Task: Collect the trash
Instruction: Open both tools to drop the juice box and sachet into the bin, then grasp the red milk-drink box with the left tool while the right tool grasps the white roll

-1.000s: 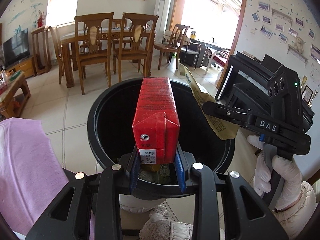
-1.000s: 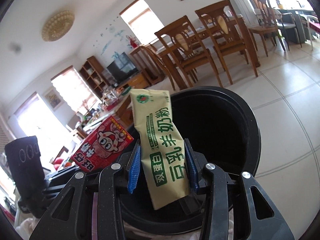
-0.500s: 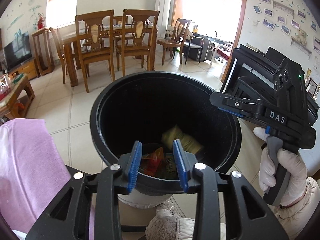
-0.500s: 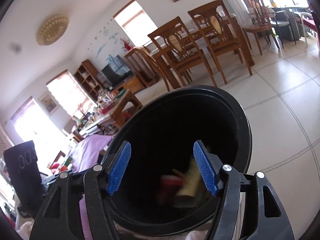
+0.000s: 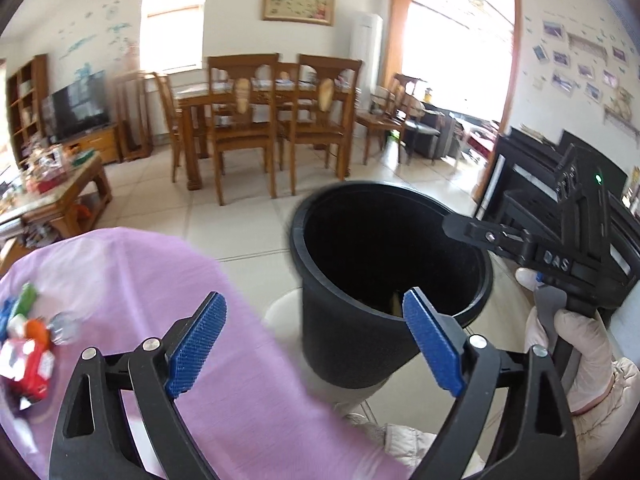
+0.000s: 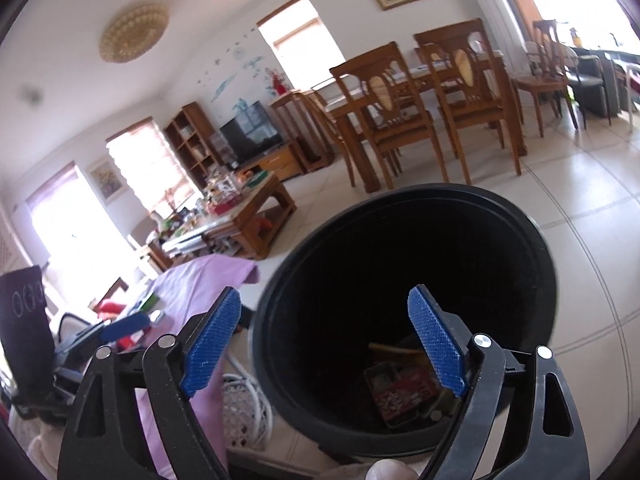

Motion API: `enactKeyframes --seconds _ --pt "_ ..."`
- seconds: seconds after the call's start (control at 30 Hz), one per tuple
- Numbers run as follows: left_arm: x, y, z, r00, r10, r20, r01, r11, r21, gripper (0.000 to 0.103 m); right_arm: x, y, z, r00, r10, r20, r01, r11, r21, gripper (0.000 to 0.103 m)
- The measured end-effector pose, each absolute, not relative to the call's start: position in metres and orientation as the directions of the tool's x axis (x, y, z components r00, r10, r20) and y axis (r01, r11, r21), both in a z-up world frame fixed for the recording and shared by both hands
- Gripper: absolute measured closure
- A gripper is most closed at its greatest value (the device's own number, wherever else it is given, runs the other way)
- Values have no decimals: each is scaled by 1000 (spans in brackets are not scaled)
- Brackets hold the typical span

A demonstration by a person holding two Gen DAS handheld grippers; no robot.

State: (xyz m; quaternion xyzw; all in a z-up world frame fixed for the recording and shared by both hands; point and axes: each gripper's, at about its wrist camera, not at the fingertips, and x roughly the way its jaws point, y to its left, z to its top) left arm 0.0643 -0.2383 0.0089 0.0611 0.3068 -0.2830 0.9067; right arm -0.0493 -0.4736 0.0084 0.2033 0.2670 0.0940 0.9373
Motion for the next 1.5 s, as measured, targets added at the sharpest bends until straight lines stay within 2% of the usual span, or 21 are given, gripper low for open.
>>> enactKeyframes --seconds 0.07,0.3,0.33,0.5,0.63,0.7,0.93,1.07,1.5 --pt "66 -211 12 678 -448 -582 505 860 -73 13 -44 -451 14 828 314 -464 -113 904 411 12" --pt "73 -128 14 740 -338 -582 375 925 -61 12 -22 -357 24 739 458 -495 -331 886 326 10" --pt "74 -114 13 750 -311 -584 360 932 -34 12 -20 -342 24 719 479 -504 -369 877 307 5" --pt "82 -63 6 752 -227 -618 381 916 127 12 -18 -270 23 629 548 -551 -548 816 186 5" --pt "94 -34 -14 703 -182 -687 452 861 234 12 -9 -224 14 570 549 -611 -616 778 124 5" --pt "103 -24 -21 680 -164 -715 442 869 221 12 -8 -206 10 554 547 -628 -634 766 109 5" --pt "133 -3 -36 612 -252 -750 327 944 -50 12 1 -166 -4 533 510 -675 -668 744 35 5" --pt "134 -9 -43 603 -249 -758 308 949 -66 12 11 -154 -13 529 480 -700 -672 741 0 5" --pt "145 3 -44 622 -224 -750 224 969 -104 12 20 -154 -27 484 491 -724 -688 725 33 7"
